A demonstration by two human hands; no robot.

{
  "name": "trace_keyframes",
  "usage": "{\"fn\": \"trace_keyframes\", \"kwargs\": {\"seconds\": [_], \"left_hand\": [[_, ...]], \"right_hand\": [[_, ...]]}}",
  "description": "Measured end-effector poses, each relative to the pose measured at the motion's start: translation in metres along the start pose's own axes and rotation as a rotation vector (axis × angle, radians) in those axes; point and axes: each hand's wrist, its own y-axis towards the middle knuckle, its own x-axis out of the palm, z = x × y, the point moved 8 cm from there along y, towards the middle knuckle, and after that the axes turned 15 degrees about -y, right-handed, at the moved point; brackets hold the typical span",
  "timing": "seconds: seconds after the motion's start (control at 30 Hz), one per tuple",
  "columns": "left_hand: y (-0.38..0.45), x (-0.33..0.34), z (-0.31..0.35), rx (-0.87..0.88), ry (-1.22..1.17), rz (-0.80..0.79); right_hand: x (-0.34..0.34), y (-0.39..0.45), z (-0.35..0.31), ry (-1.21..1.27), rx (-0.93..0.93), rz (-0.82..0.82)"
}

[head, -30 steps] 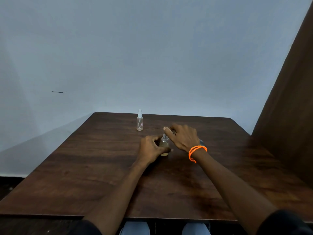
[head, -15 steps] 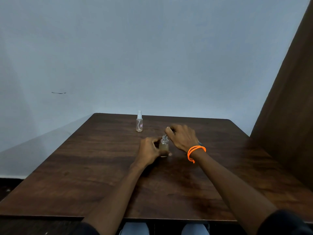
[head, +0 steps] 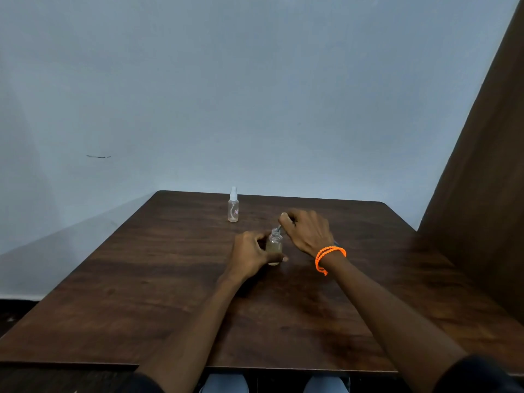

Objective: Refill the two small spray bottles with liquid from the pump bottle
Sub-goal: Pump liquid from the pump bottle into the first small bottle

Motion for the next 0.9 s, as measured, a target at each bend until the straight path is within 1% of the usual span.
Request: {"fn": "trace_keyframes", "kwargs": {"seconds": [0.13, 0.3, 0.47, 0.6, 0.83, 0.9], "left_hand": [[0.0001, -0.0004, 0.0023, 0.007, -0.010, 0.005], [-0.0002, 0.0000, 0.0025, 0.012, -0.005, 0.005], [-0.0022, 0.0006, 0.0069, 0.006, -0.046, -0.009], [-0.0033, 0.0001, 0.0067, 0.001, -0.062, -0.004], [-0.0021, 0.0007, 0.0059, 0.002, -0.045, 0.001], [-0.0020, 0.0013, 0.0053, -0.001, -0.049, -0.002]], "right_hand": [[-0.0001, -0.0001, -0.0013, -0.034, -0.003, 0.020], [-0.0032, -0.0004, -0.0023, 0.001, 0.001, 0.015], [-0.0009, 0.0002, -0.0017, -0.011, 0.023, 0.014], [-0.0033, 0.0009, -0.0016, 0.030, 0.019, 0.003], [-0.0016, 0.0008, -0.0019, -0.023, -0.005, 0.005], [-0.0025, 0.0012, -0.0032, -0.002, -0.004, 0.010]]}}
